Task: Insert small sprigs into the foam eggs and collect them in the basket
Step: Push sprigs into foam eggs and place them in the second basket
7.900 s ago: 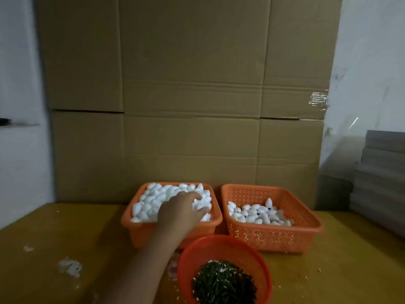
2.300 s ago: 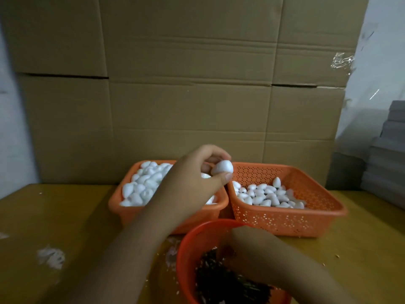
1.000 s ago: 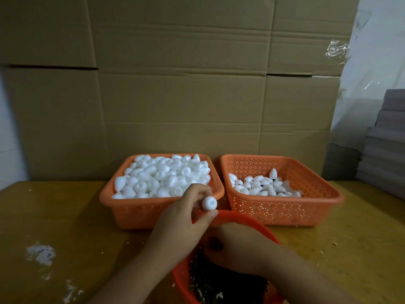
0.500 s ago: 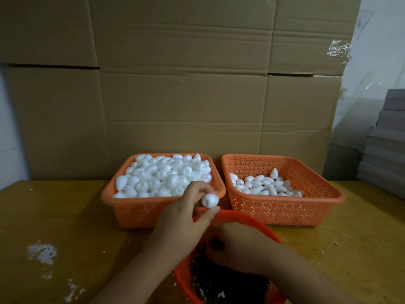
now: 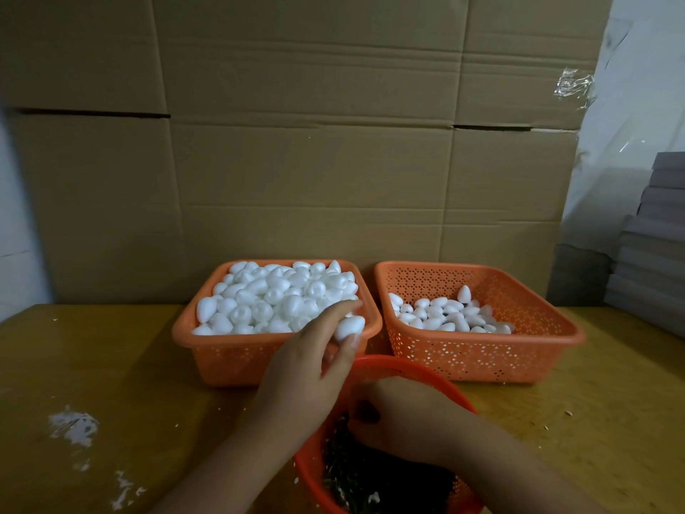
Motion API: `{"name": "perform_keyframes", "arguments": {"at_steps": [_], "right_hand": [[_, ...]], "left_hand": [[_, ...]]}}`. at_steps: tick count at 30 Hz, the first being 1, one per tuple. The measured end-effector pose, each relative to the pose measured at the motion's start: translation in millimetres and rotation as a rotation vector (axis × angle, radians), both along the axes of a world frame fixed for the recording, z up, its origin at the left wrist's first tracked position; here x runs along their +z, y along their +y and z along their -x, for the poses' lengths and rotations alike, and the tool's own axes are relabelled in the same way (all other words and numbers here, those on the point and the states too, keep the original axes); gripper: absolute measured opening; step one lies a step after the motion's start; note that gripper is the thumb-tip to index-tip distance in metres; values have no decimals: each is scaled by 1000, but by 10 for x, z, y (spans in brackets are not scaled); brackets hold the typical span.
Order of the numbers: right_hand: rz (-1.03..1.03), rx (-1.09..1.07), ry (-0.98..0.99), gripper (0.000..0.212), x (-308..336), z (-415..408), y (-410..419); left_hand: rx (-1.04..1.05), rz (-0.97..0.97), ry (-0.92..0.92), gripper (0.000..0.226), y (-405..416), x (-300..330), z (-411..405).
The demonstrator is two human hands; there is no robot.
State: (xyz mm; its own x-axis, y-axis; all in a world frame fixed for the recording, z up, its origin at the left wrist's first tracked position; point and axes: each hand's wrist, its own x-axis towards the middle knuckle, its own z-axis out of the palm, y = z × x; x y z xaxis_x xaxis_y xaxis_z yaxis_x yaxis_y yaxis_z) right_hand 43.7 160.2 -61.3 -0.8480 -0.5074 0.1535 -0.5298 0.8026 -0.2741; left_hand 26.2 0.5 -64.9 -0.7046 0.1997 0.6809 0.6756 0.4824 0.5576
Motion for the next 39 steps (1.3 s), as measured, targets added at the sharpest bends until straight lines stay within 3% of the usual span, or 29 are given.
{"name": "perform_keyframes", "arguments": {"at_steps": [2, 6, 17, 23, 26, 30, 35, 39], "right_hand": [[9, 3, -14, 22, 1, 3, 2], [14, 9, -8, 23, 0, 2, 0], [48, -30, -56, 21, 54, -13, 11], [437, -145, -134, 9, 311, 12, 97], [824, -228, -185, 12, 446, -7, 144], [1294, -178, -319, 13, 534, -71, 147], [1474, -139, -303, 10, 542, -61, 137], [1464, -149, -216, 10, 553, -63, 125]], "left_hand": [[-5, 11, 2, 37, -7, 0, 2], [-28, -25, -15, 23, 5, 4, -12], [66, -20, 52, 18, 10, 60, -20], [-94, -315, -224, 22, 74, 24, 6], [-154, -450, -297, 29, 67, 107, 13], [-187, -539, -295, 30, 13, 266, -12], [-226, -596, -320, 23, -29, 373, -31], [-296, -669, -400, 19, -1, 402, -55]]}}
